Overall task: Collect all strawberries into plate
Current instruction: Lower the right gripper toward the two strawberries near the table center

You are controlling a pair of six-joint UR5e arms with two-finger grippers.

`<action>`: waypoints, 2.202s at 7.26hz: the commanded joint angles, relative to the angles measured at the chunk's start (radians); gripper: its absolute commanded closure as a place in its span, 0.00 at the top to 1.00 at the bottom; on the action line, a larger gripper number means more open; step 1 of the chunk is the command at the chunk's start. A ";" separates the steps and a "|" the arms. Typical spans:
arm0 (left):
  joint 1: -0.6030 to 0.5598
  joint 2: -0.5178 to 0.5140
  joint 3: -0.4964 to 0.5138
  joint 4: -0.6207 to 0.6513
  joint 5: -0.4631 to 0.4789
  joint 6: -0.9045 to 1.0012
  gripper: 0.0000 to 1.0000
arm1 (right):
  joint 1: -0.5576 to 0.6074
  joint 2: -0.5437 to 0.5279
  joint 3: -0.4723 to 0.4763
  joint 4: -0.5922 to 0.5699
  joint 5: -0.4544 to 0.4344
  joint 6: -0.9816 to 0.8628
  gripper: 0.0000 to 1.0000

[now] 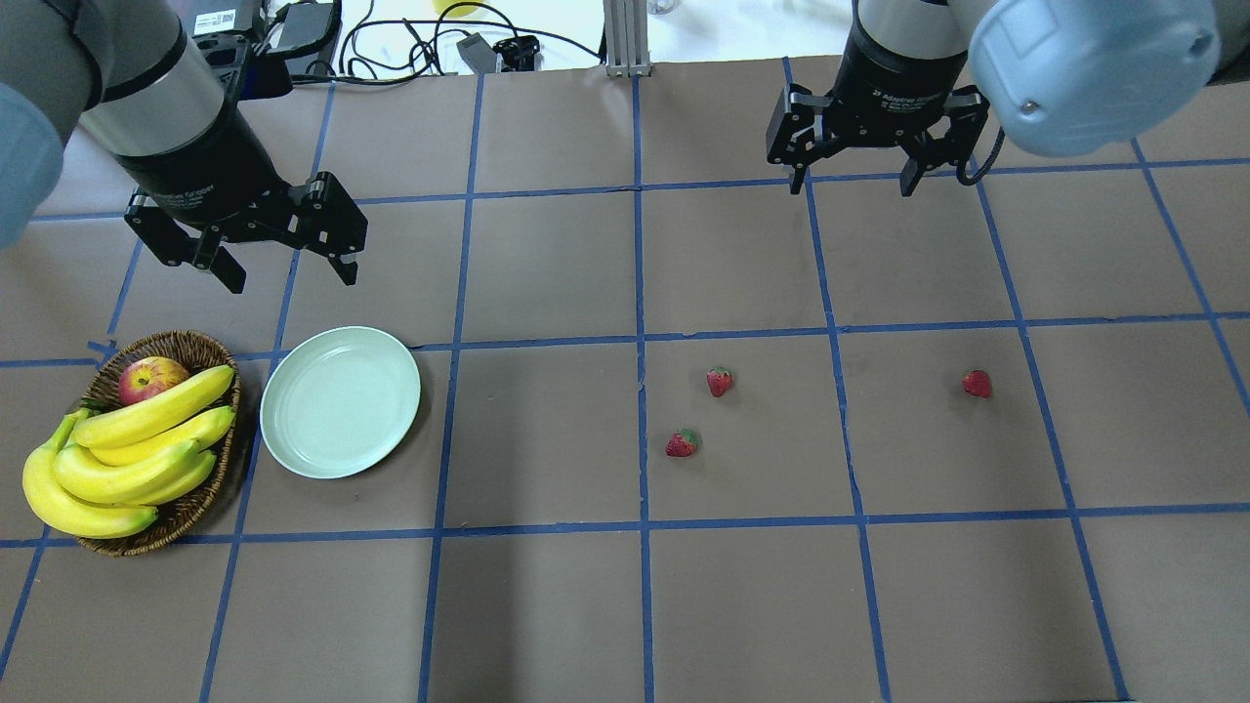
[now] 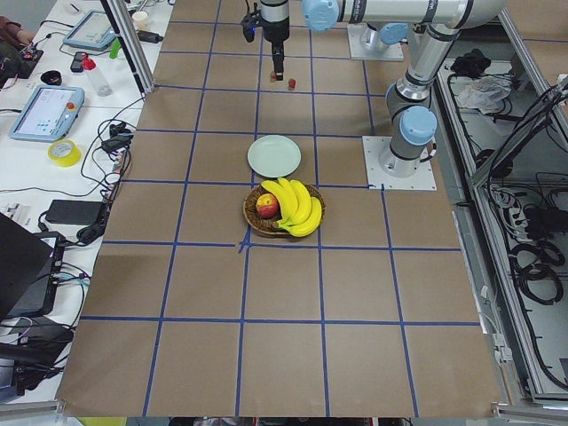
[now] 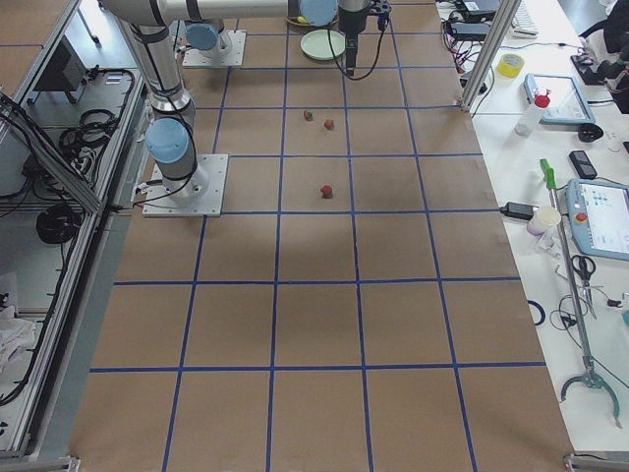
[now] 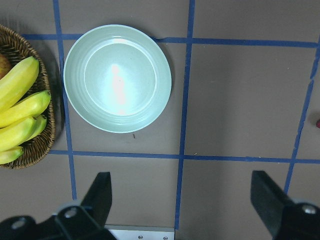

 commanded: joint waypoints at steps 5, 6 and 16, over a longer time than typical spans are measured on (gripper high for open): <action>0.001 -0.002 -0.010 0.043 0.012 -0.001 1.00 | 0.003 0.001 0.006 0.002 0.003 0.005 1.00; 0.001 -0.002 -0.012 0.043 0.012 -0.001 1.00 | 0.023 0.004 0.008 0.002 0.000 0.011 1.00; 0.001 0.002 -0.013 0.039 0.014 -0.001 1.00 | 0.224 0.093 0.167 -0.182 0.006 0.285 1.00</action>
